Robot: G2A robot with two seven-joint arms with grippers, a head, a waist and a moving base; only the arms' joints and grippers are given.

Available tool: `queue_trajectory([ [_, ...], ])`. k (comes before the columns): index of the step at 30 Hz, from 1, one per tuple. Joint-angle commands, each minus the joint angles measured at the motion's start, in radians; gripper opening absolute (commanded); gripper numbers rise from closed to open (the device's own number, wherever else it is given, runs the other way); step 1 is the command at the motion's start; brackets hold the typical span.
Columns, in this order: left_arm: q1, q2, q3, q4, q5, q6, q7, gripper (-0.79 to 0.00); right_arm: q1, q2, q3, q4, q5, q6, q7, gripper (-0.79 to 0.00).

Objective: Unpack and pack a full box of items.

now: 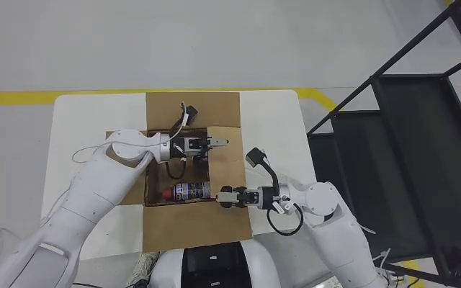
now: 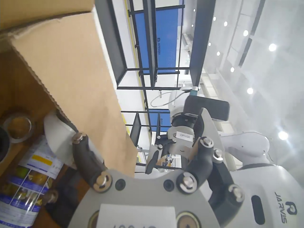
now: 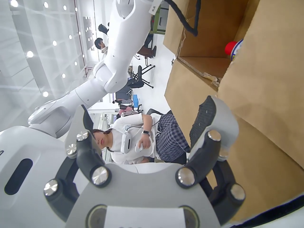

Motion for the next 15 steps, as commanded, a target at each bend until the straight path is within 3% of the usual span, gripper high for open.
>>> queue_trajectory([
  [1,0.003,0.002,-0.018,-0.021,-0.030,-0.006,-0.028,0.000,0.002,0.004,0.000,-0.002,0.017,-0.002,0.028,0.000],
  [6,-0.005,-0.016,0.002,-0.062,-0.077,0.040,-0.078,0.000,-0.018,0.016,0.014,-0.034,0.049,-0.014,0.066,0.000],
  [15,-0.075,-0.095,0.091,0.024,-0.181,0.019,-0.127,0.000,-0.119,0.043,0.083,-0.109,0.095,-0.041,0.120,0.000],
])
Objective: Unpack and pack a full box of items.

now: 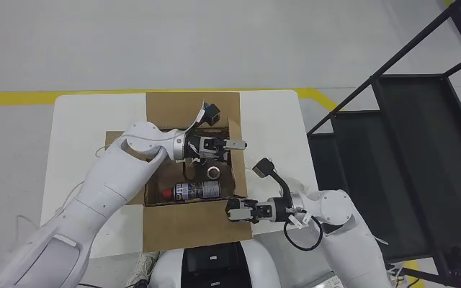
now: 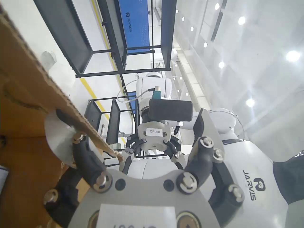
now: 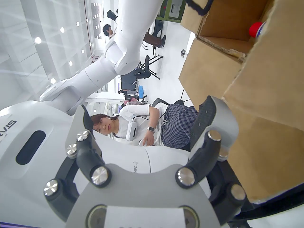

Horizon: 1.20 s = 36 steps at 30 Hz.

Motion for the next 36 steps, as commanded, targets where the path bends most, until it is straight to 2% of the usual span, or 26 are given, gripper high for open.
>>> queue_trajectory([
  [1,-0.016,-0.019,0.017,0.026,-0.024,-0.010,-0.020,0.000,-0.015,0.005,0.011,-0.011,0.011,-0.006,0.017,0.000],
  [4,-0.036,-0.040,0.033,0.061,-0.040,-0.030,-0.044,0.000,-0.026,0.011,0.036,-0.008,0.022,-0.011,-0.015,0.000],
  [8,-0.038,-0.056,0.040,0.085,-0.040,-0.049,-0.061,0.000,-0.012,0.012,0.061,0.030,0.039,-0.004,-0.138,0.000],
  [13,-0.022,-0.038,-0.005,0.095,-0.003,-0.054,-0.088,0.000,-0.032,0.018,0.084,0.036,0.025,-0.002,-0.190,0.000],
  [16,0.009,-0.007,-0.056,0.052,0.049,-0.038,-0.102,0.000,-0.051,0.023,0.096,0.028,0.008,0.007,-0.219,0.000],
  [19,0.069,0.037,-0.136,-0.029,0.104,-0.031,-0.118,0.000,-0.067,0.025,0.108,0.026,0.014,0.006,-0.260,0.000],
  [27,0.319,0.159,-0.439,-0.289,0.232,0.025,-0.117,0.000,-0.079,0.026,0.132,0.050,0.072,0.008,-0.394,0.000],
  [32,0.474,0.207,-0.618,-0.396,0.240,0.039,-0.118,0.000,-0.071,0.024,0.134,0.081,0.031,0.077,-0.545,0.000],
  [36,0.557,0.230,-0.729,-0.401,0.194,0.048,-0.140,0.000,-0.002,0.023,0.093,0.146,-0.010,0.188,-0.585,0.000],
])
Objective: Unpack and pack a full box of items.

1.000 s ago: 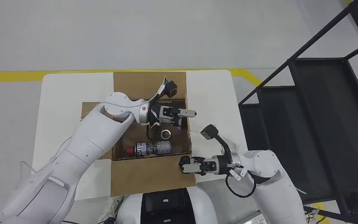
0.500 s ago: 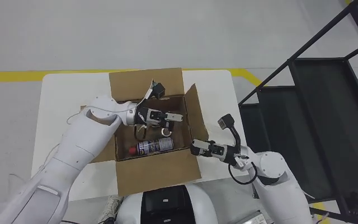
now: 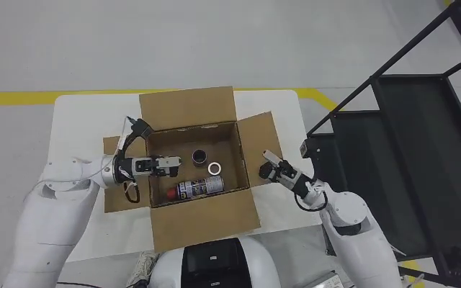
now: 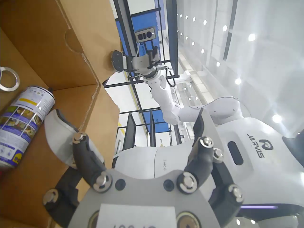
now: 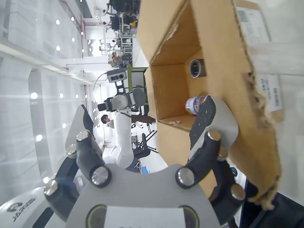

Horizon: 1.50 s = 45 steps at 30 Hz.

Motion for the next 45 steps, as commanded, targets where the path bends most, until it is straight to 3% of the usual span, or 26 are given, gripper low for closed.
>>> queue_trajectory([
  [1,0.037,0.009,-0.048,0.012,-0.013,0.002,-0.005,0.000,0.044,-0.002,-0.028,0.039,-0.008,0.047,-0.009,0.000],
  [8,0.101,0.027,-0.146,0.055,-0.066,-0.022,-0.021,0.000,0.138,-0.007,-0.088,0.122,-0.068,0.135,-0.099,0.000],
  [21,0.147,0.034,-0.182,0.109,-0.114,-0.075,-0.031,0.000,0.174,-0.007,-0.155,0.008,-0.195,0.078,-0.157,0.000],
  [28,0.147,0.034,-0.182,0.109,-0.114,-0.075,-0.031,0.000,0.294,-0.013,-0.323,-0.035,-0.434,0.057,-0.094,0.000],
  [35,0.147,0.034,-0.182,0.109,-0.114,-0.075,-0.031,0.000,0.471,-0.043,-0.558,0.069,-0.734,0.223,-0.062,0.000],
  [40,0.147,0.034,-0.182,0.109,-0.114,-0.075,-0.031,0.000,0.555,-0.073,-0.662,0.135,-0.779,0.288,-0.070,0.000],
  [45,0.153,0.034,-0.179,0.077,-0.114,-0.062,-0.007,0.000,0.566,-0.079,-0.672,0.144,-0.774,0.294,-0.071,0.000],
])
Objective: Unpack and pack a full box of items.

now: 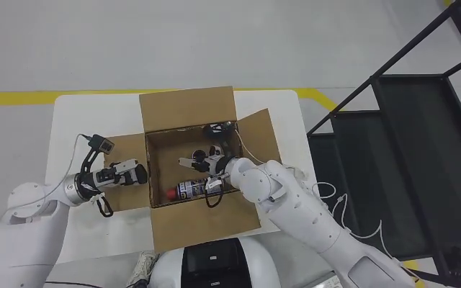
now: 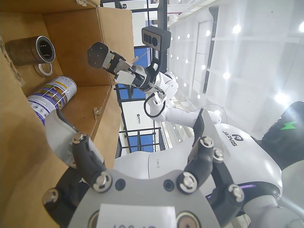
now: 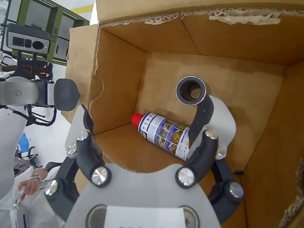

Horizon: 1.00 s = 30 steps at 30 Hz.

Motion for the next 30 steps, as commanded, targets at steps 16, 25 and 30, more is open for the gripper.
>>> queue_trajectory([
  [16,0.115,0.021,-0.211,-0.056,-0.193,-0.024,0.004,0.000,-0.001,0.000,0.001,-0.001,0.000,-0.001,0.000,0.000],
  [25,0.115,0.024,-0.231,-0.027,-0.257,-0.010,-0.058,0.000,-0.001,0.000,0.001,-0.001,0.000,-0.001,0.000,0.000],
  [30,0.115,0.024,-0.231,-0.027,-0.257,-0.010,-0.058,0.000,-0.001,0.000,0.001,-0.001,0.000,-0.001,0.000,0.000],
])
